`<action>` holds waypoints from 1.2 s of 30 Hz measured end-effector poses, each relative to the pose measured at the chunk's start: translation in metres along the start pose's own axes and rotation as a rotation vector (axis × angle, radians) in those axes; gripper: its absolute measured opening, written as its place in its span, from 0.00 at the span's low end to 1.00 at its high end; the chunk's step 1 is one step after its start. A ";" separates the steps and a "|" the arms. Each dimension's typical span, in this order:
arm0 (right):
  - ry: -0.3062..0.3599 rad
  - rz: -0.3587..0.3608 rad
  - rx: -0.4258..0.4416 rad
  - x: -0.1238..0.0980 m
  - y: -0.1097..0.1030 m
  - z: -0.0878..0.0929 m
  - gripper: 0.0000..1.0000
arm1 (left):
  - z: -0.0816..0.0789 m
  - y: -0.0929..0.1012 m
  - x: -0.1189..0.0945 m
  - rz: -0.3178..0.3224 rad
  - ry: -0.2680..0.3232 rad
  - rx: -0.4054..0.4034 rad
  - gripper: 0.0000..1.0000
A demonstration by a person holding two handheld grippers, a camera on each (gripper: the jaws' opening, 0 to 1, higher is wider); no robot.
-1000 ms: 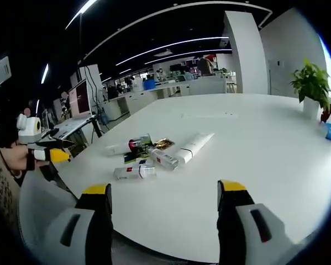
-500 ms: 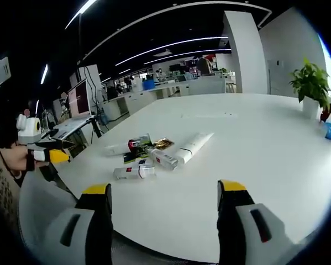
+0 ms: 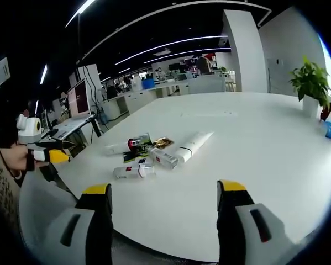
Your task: Arrange the skincare products in the storage area until every visible bottle or jar stands upright without overlapping.
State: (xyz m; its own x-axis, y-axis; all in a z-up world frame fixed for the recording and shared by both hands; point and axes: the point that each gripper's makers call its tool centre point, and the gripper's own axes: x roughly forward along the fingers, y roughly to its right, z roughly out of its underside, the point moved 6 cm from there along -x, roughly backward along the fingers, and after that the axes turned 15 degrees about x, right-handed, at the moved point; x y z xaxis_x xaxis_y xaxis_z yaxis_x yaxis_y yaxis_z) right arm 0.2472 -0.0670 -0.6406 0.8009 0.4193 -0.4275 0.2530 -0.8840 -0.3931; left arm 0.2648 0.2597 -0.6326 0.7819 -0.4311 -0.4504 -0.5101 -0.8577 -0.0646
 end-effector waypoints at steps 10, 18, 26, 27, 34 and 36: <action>0.001 0.001 0.010 0.000 0.000 0.000 0.78 | 0.002 -0.002 0.005 0.013 -0.024 0.007 0.95; 0.006 0.006 0.018 -0.001 0.002 -0.001 0.78 | -0.002 -0.009 0.012 0.033 -0.053 0.080 0.95; 0.003 0.007 0.021 -0.001 0.002 0.000 0.77 | -0.009 -0.021 0.028 0.050 -0.087 0.112 0.94; 0.002 0.007 0.022 -0.001 0.002 0.000 0.77 | -0.010 -0.023 0.029 0.052 -0.088 0.112 0.94; 0.000 0.008 0.024 0.000 0.002 0.000 0.77 | -0.016 -0.033 0.042 0.075 -0.114 0.141 0.94; -0.001 0.008 0.024 0.000 0.002 0.000 0.77 | -0.019 -0.036 0.046 0.078 -0.118 0.153 0.94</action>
State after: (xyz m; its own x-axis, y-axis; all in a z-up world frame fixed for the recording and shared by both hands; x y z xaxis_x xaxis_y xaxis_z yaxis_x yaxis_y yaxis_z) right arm 0.2475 -0.0689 -0.6411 0.8024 0.4124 -0.4313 0.2335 -0.8821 -0.4090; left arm 0.3262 0.2657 -0.6344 0.6949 -0.4512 -0.5599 -0.6231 -0.7665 -0.1557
